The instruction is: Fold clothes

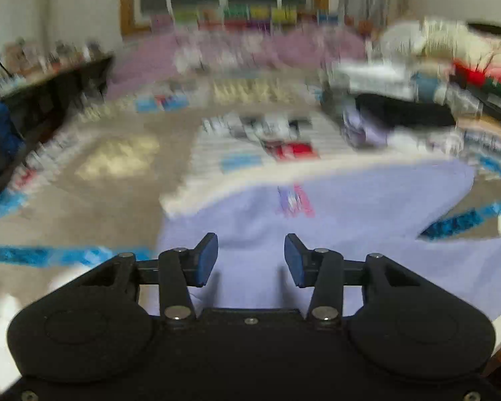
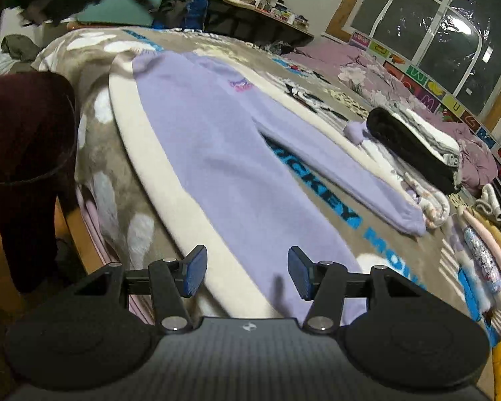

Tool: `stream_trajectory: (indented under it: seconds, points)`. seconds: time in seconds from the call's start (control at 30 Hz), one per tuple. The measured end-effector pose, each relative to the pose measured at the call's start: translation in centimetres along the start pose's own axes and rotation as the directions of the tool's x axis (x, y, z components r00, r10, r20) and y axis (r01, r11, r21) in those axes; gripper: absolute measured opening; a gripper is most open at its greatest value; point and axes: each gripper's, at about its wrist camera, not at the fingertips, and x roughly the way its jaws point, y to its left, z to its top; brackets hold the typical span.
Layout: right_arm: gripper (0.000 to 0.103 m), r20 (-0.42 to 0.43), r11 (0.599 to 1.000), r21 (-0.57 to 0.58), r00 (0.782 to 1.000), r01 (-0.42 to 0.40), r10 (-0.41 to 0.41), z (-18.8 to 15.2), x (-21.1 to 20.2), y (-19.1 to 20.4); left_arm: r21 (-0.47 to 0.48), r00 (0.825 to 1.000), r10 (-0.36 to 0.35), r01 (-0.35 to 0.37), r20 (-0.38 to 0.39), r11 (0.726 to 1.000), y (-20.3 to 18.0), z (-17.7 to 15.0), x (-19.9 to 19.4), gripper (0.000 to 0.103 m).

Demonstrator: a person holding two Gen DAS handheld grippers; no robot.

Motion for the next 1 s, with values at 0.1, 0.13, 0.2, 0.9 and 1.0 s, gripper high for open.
stream_trajectory:
  seconds: [0.1, 0.13, 0.2, 0.9, 1.0]
  points:
    - [0.054, -0.015, 1.0, -0.004, 1.0, 0.011, -0.011, -0.8, 0.6, 0.5, 0.072, 0.988, 0.02, -0.009, -0.154, 0.997, -1.3, -1.9, 4.0, 0.045]
    - [0.054, -0.024, 1.0, 0.0, 1.0, 0.016, -0.016, -1.1, 0.6, 0.4, 0.067, 0.99, 0.02, -0.011, -0.136, 0.998, -1.4, -1.7, 3.4, 0.044]
    - [0.054, -0.042, 1.0, 0.008, 0.999, 0.027, -0.026, -1.6, 0.7, 0.4, 0.036, 0.997, 0.003, 0.0, -0.075, 0.999, -1.6, -1.0, 1.9, 0.044]
    - [0.049, -0.091, 0.996, 0.012, 0.992, 0.086, -0.085, -3.8, 0.9, -0.3, 0.373, 0.969, -0.23, 0.248, -0.093, 0.894, -18.3, -4.8, 0.5, 0.04]
    - [0.049, -0.094, 0.994, 0.019, 0.99, 0.109, -0.107, -3.8, 0.5, -0.5, 0.346, 0.963, -0.26, 0.266, -0.064, 0.9, -16.5, -4.0, -2.0, 0.042]
